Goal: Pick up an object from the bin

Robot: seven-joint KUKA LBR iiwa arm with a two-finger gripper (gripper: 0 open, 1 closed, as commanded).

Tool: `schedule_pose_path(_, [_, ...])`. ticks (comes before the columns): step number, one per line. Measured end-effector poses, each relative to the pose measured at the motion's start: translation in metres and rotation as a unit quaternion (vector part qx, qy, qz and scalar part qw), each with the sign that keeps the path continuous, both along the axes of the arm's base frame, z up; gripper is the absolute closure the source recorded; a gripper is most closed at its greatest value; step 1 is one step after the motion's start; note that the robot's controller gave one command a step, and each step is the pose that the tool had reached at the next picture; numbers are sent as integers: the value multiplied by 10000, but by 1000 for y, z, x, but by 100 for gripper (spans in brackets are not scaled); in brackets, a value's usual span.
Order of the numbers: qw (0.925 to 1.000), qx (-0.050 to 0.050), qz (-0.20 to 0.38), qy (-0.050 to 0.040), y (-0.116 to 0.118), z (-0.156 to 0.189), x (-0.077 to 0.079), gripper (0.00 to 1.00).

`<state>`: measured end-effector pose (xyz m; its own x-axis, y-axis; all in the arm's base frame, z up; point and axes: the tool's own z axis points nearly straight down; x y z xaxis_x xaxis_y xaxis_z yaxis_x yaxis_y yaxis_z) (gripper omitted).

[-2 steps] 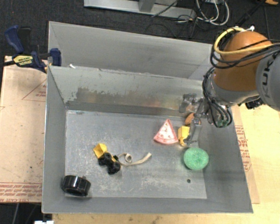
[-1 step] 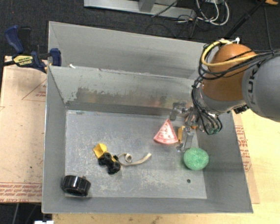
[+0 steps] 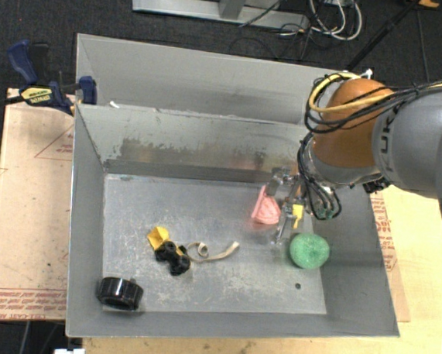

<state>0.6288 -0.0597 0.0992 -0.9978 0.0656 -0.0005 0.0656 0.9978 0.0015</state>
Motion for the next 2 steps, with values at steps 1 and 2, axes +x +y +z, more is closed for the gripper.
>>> schedule_pose_path(1, [9987,-3,518,-20,35,-29,13,100])
schedule_pose_path(2, [9986,-3,519,-20,35,-29,13,100])
